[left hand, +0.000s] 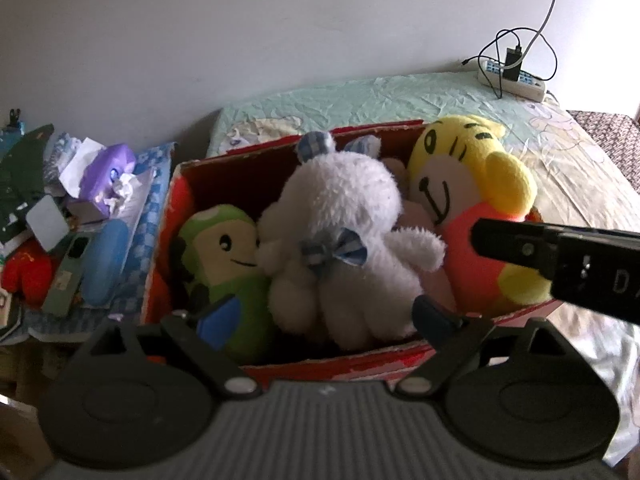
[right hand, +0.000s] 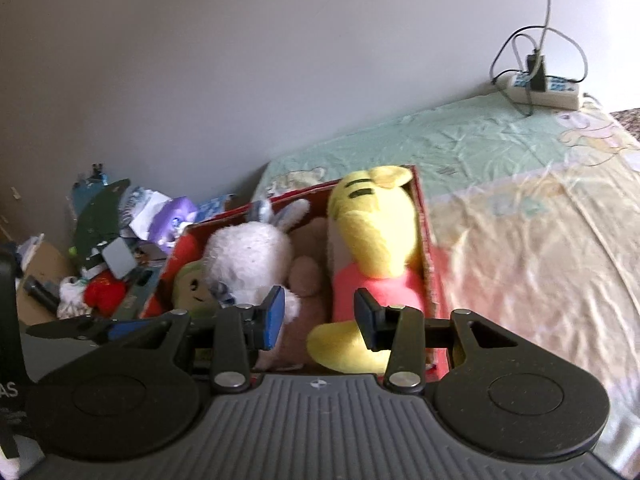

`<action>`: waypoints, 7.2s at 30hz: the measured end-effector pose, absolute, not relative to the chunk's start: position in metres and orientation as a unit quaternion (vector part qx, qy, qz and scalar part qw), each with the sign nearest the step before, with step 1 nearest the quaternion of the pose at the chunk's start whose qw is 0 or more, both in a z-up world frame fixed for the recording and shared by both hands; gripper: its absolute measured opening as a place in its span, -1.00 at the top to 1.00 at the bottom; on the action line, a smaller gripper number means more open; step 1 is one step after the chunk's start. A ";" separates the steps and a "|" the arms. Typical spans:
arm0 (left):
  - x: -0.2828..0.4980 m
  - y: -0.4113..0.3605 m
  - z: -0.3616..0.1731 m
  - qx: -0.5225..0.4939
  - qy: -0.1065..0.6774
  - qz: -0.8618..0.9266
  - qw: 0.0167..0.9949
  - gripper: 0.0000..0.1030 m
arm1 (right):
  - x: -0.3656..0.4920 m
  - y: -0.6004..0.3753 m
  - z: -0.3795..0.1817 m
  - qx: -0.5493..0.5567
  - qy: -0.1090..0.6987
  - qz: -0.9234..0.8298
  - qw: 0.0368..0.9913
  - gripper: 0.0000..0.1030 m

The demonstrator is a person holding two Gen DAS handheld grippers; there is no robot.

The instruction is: Organize objects

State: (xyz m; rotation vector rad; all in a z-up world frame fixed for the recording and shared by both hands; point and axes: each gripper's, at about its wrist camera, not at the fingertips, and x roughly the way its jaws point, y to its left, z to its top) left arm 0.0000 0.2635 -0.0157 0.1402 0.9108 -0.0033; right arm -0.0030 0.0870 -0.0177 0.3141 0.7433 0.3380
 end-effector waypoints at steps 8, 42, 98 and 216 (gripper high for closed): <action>-0.004 0.258 -0.012 0.072 0.440 0.015 0.895 -0.86 | -0.013 0.077 -0.017 0.135 0.354 0.122 0.917 0.18; -0.034 0.107 0.006 0.045 0.437 0.004 0.898 -0.97 | -0.016 -0.060 -0.020 0.072 0.397 0.058 0.913 0.13; -0.031 0.295 0.016 0.028 0.454 0.066 0.888 -0.97 | -0.014 0.133 0.012 0.014 0.374 0.057 0.926 -0.45; 0.012 0.309 0.006 0.031 0.447 0.061 0.892 -0.91 | 0.022 0.151 0.000 0.012 0.394 0.051 0.917 -0.59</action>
